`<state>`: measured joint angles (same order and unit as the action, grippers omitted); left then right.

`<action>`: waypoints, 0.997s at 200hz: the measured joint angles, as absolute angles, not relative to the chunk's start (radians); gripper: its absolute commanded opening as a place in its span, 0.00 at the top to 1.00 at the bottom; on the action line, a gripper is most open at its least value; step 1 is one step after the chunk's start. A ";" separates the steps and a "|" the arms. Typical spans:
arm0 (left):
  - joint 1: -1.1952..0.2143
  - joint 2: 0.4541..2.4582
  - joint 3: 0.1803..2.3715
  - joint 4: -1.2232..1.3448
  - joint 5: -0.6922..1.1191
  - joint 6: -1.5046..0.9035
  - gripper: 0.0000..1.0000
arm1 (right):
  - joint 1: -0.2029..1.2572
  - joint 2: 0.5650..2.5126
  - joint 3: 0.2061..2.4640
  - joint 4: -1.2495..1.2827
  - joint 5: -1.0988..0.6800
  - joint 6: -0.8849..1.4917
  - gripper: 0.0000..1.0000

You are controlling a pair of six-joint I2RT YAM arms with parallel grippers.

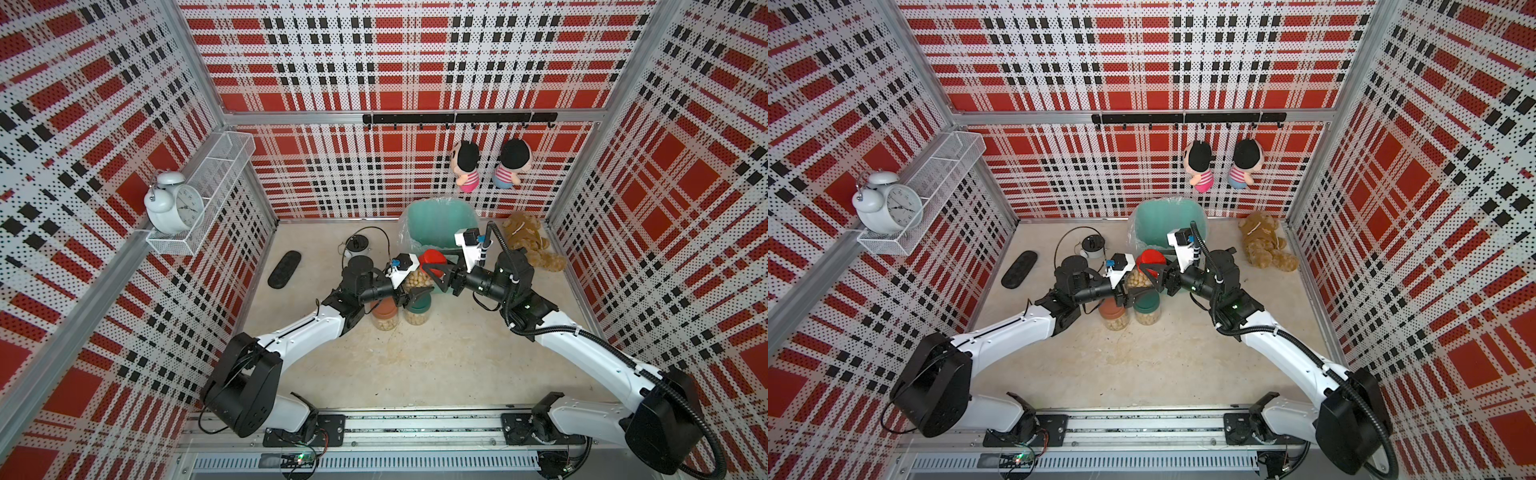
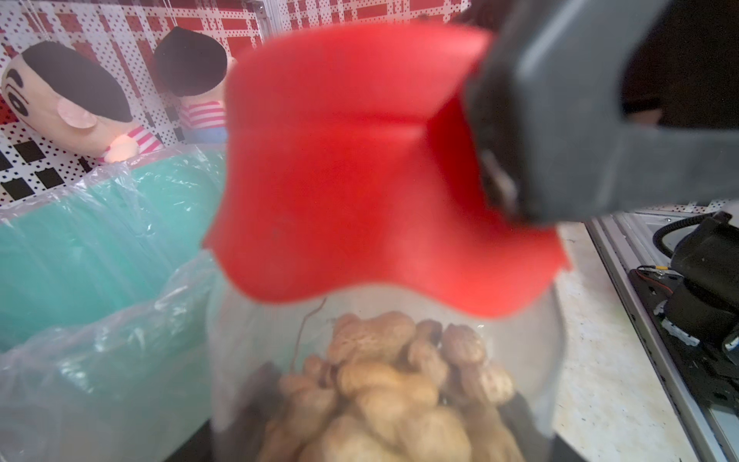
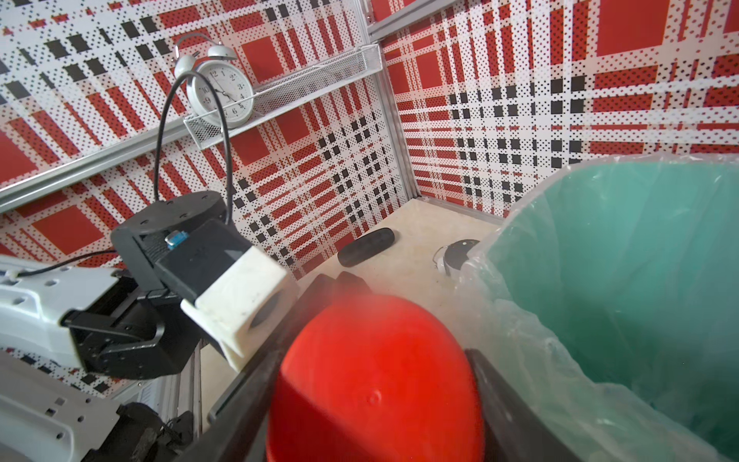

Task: Empty moldy peanuts from jars
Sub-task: Unscrew the lid from the jar.

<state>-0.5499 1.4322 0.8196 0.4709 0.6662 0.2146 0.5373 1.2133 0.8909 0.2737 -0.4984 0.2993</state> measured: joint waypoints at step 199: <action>-0.558 1.408 0.790 0.527 0.550 0.224 1.00 | 0.347 1.326 0.992 0.411 -0.885 0.307 0.00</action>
